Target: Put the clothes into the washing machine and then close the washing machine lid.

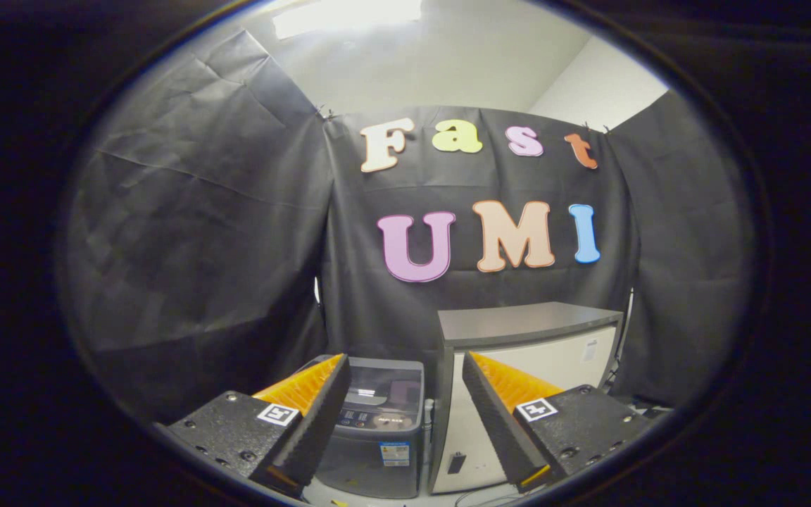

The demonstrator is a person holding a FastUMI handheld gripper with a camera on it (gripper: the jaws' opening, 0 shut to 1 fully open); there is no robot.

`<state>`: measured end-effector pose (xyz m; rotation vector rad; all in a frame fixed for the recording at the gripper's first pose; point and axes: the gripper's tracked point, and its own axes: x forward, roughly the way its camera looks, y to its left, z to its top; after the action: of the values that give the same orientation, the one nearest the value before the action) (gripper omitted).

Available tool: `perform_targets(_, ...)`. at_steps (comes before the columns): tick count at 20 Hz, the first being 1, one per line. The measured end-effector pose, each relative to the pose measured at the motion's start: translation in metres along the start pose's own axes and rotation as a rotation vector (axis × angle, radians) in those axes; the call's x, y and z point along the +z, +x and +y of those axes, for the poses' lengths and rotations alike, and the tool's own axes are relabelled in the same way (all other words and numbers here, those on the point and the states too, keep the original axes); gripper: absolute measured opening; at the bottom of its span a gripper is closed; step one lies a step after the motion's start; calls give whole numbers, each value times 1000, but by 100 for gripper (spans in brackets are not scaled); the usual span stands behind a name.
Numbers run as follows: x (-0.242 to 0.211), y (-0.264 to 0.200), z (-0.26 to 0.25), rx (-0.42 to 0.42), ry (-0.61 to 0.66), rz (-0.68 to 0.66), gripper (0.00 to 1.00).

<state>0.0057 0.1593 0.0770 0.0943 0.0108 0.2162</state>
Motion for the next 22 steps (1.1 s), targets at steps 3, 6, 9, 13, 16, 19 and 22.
perform_targets(3,-2,-3,4,11,9,12,96)
perform_targets(6,2,-5,-1,-4,13,9,96)
perform_targets(9,6,-7,-4,-13,26,-1,96)
perform_targets(13,9,-11,-6,-17,40,-8,96)
perform_targets(16,12,-14,-7,-20,41,-17,96)
perform_targets(19,13,-17,-7,-19,42,-20,96)
perform_targets(22,15,-21,-6,-16,42,-26,96)
